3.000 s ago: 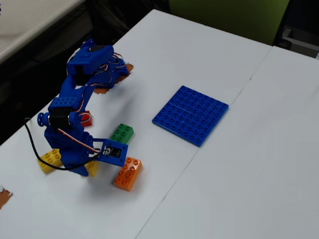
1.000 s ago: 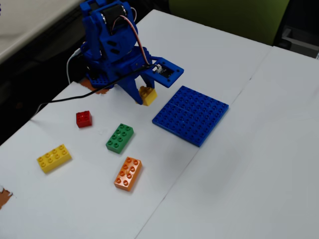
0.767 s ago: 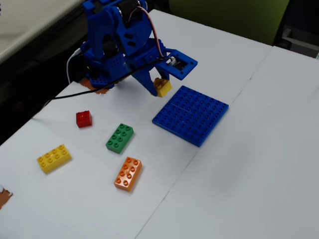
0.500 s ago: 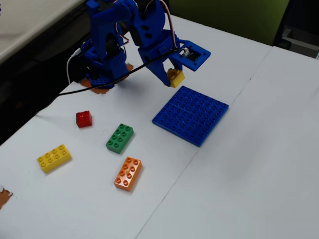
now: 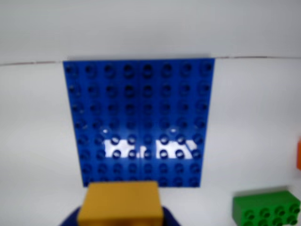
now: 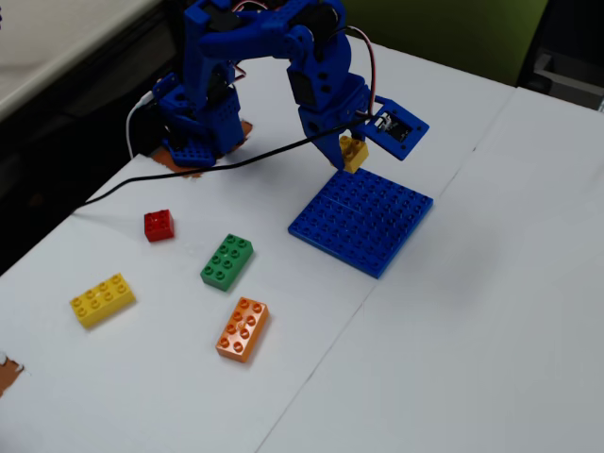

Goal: Pick up the 2x2 yellow block and go up the 8x8 blue block.

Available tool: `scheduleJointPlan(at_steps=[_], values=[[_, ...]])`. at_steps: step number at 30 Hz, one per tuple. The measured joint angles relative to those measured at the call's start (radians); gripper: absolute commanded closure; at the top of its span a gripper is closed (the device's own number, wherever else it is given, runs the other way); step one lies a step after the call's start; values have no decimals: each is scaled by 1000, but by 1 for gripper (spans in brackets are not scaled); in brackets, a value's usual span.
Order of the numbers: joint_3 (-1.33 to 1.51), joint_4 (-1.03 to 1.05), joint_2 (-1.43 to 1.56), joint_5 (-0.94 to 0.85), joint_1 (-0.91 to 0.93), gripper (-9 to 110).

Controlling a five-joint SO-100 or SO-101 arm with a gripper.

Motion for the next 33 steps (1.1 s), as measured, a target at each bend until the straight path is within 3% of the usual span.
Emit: scheduleJointPlan(at_steps=[33], values=[[-110,-54,-152,18,0,102]])
